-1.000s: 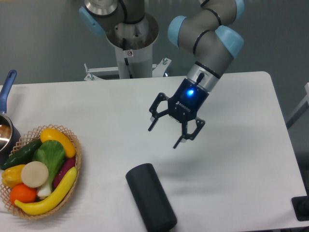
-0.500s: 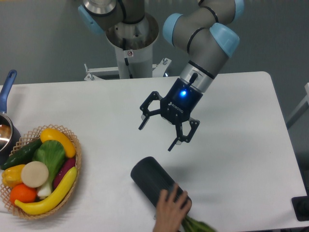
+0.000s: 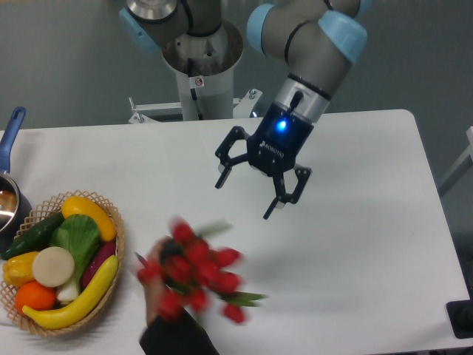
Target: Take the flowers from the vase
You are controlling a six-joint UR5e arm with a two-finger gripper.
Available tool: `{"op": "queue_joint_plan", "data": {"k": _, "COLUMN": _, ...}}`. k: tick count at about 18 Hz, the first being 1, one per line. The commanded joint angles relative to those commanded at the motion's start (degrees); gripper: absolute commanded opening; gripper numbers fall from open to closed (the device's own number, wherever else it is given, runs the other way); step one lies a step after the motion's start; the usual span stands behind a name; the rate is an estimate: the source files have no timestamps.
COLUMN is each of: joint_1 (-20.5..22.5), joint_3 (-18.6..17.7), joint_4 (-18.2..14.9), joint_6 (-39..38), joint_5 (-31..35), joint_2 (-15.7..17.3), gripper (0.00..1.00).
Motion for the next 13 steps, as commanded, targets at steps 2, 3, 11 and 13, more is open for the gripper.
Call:
{"op": "queue_joint_plan", "data": {"k": 2, "joint_1": -0.2, "joint_3": -0.4, "joint_4": 0.3, "joint_6": 0.2, "joint_5": 2.9, "joint_2": 1.9, "gripper": 1.0}}
{"op": "queue_joint_plan", "data": {"k": 3, "joint_1": -0.3, "joint_3": -0.3, "joint_4": 0.2, "joint_6": 0.2, "joint_5": 4.6, "joint_2": 2.5, "gripper": 1.0}}
{"op": "queue_joint_plan", "data": {"k": 11, "joint_1": -1.1, "joint_3": -0.9, "joint_4": 0.3, "joint_6": 1.7, "joint_5": 13.2, "joint_2": 5.5, "gripper": 1.0}}
{"op": "queue_joint_plan", "data": {"k": 13, "joint_1": -1.1, "joint_3": -0.9, "joint_4": 0.2, "joint_6": 1.9, "joint_5": 13.3, "joint_2": 5.8, "gripper": 1.0}}
